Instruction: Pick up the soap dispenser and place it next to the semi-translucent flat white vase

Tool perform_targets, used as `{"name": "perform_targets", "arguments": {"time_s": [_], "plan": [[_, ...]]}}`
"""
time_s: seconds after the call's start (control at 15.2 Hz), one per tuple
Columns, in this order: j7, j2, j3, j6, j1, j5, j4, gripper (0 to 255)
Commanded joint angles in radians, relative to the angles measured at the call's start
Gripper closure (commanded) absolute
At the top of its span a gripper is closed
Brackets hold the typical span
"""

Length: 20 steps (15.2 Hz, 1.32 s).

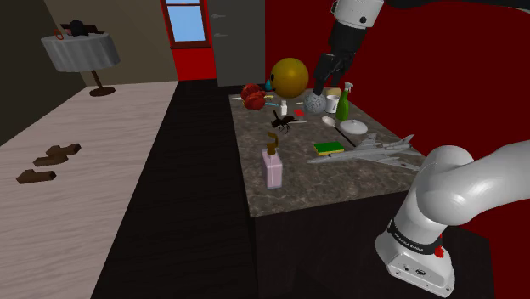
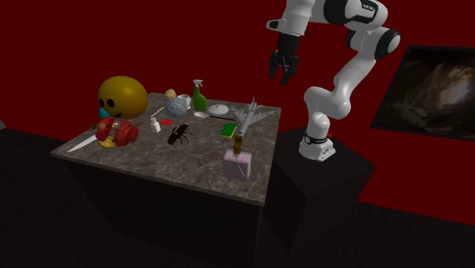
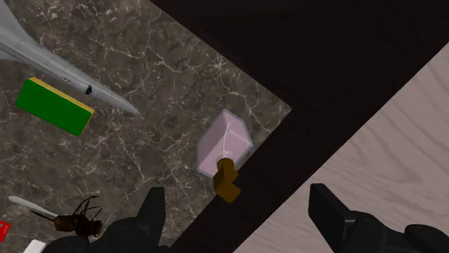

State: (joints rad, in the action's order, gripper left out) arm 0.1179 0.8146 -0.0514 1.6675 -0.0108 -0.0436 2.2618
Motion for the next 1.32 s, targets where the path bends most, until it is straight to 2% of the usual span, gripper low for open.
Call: {"name": "perform_targets", "arguments": {"time_s": [0.0, 0.59, 0.99, 1.25], "plan": [[0.0, 0.0, 0.0, 0.0, 0.0, 0.0, 0.0, 0], [0.258, -0.1, -0.14, 0.314, -0.066, -0.018, 0.205, 0], [0.448, -0.25, -0.244, 0.526, -0.128, -0.003, 0.269, 0], [0.595, -0.382, -0.321, 0.661, -0.188, 0.04, 0.278, 0]]}}
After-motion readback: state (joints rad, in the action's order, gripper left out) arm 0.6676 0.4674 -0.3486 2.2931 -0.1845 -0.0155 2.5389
